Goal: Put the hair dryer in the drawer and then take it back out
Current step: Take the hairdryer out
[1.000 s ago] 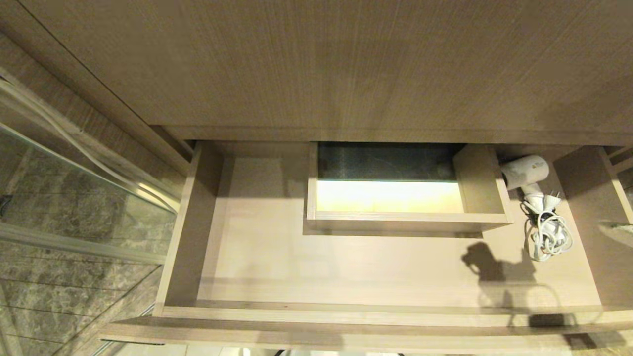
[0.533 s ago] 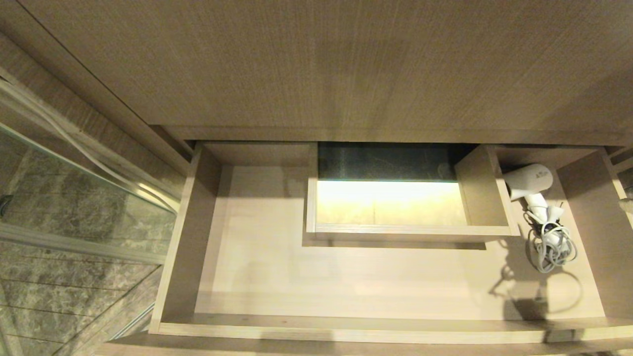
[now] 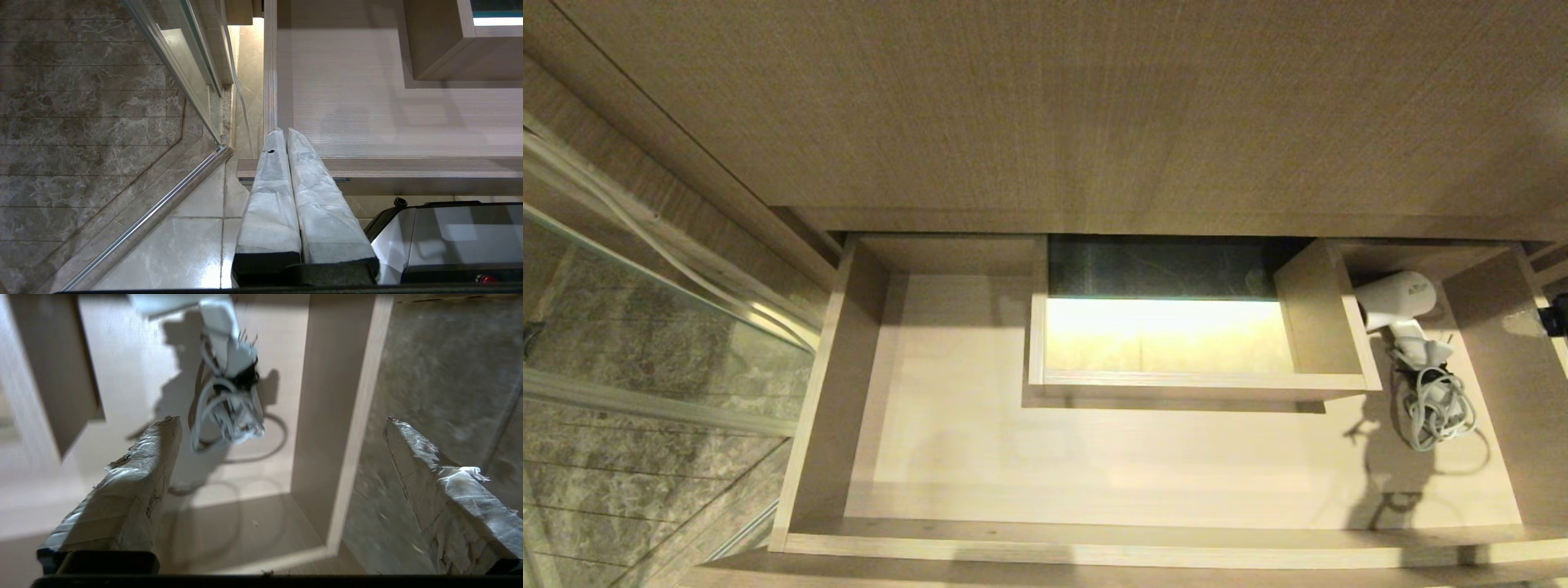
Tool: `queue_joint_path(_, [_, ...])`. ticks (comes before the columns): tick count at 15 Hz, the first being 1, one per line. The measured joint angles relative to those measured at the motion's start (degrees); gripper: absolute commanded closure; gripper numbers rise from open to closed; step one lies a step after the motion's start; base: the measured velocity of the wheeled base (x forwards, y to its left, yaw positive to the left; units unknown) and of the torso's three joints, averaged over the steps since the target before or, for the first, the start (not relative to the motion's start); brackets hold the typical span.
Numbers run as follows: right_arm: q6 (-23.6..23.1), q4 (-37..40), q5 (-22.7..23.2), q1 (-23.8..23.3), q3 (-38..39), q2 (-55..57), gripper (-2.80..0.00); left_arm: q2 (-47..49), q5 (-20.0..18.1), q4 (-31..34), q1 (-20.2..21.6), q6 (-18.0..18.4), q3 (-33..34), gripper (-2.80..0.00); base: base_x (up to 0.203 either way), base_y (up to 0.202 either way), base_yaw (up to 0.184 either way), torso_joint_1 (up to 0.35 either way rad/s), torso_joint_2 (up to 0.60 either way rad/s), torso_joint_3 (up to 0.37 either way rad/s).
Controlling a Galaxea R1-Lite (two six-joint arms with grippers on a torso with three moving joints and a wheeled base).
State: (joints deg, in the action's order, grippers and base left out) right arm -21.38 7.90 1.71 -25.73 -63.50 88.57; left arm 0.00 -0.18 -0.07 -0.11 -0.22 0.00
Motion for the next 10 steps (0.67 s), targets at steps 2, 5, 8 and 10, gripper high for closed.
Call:
queue_joint_path(2, [1.07, -0.69, 0.11, 0.11, -2.54, 3.06, -2.80, 0.00, 0.00, 0.00, 0.00, -0.02, 0.00, 0.00, 0.000, 0.000, 0.000, 0.000, 0.00, 0.000])
queue_joint_path(5, [1.55, -1.49, 0.11, 0.24, -3.41, 5.47, 0.00, 0.00, 0.00, 0.00, 0.00, 0.00, 0.00, 0.00, 0.000, 0.000, 0.000, 0.000, 0.00, 0.000])
queue_joint_path(8, [0.85, -1.18, 0.13, 0.27, -3.31, 7.06, 0.00, 0.00, 0.00, 0.02, -0.02, 0.00, 0.00, 0.00, 0.000, 0.000, 0.000, 0.000, 0.00, 0.000])
queue_joint_path(10, [0.33, -1.16, 0.18, 0.46, -3.56, 8.26, 0.00, 0.00, 0.00, -0.02, 0.00, 0.00, 0.00, 0.00, 0.000, 0.000, 0.000, 0.000, 0.00, 0.000])
